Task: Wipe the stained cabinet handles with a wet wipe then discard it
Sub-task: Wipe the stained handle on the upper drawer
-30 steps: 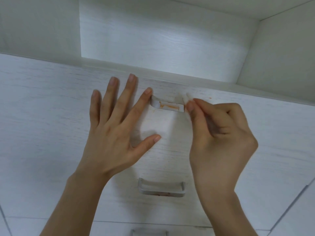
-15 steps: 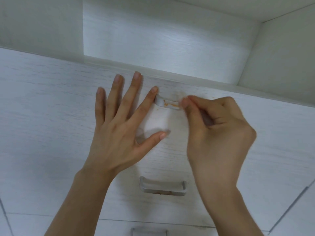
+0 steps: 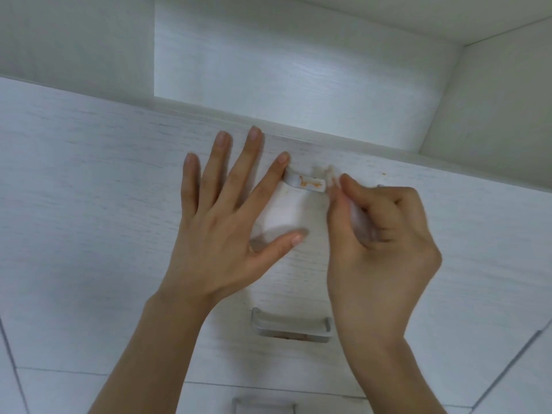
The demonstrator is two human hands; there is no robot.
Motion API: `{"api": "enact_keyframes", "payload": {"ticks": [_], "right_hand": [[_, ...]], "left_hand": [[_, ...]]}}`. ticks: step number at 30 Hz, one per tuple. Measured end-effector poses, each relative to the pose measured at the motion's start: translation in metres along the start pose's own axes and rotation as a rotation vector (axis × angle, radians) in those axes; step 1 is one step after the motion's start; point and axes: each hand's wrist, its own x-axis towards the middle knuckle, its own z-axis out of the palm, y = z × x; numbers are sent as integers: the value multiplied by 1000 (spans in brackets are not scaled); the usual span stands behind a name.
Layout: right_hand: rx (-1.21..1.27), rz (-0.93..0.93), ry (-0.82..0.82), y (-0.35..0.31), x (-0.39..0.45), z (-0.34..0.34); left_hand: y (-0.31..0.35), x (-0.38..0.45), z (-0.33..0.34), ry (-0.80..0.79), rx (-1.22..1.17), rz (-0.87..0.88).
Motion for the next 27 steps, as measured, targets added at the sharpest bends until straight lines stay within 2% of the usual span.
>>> {"api": "enact_keyframes", "payload": {"ticks": [2, 11, 14, 18, 23, 27], "right_hand": [[-4, -48, -23, -2, -1, 3], [31, 9, 29, -3, -1, 8], [35, -3, -23, -5, -2, 6], [67, 138, 79, 0, 6, -3], [-44, -31, -40, -8, 1, 8], [-22, 2, 34, -8, 0, 11]], "left_hand": [[0, 0, 1, 7, 5, -5], [0, 0, -4, -35, -20, -8], [0, -1, -4, -35, -22, -9], [-2, -2, -3, -33, -1, 8], [-2, -1, -3, -1, -13, 7], [-2, -1, -3, -3, -19, 7]]}}
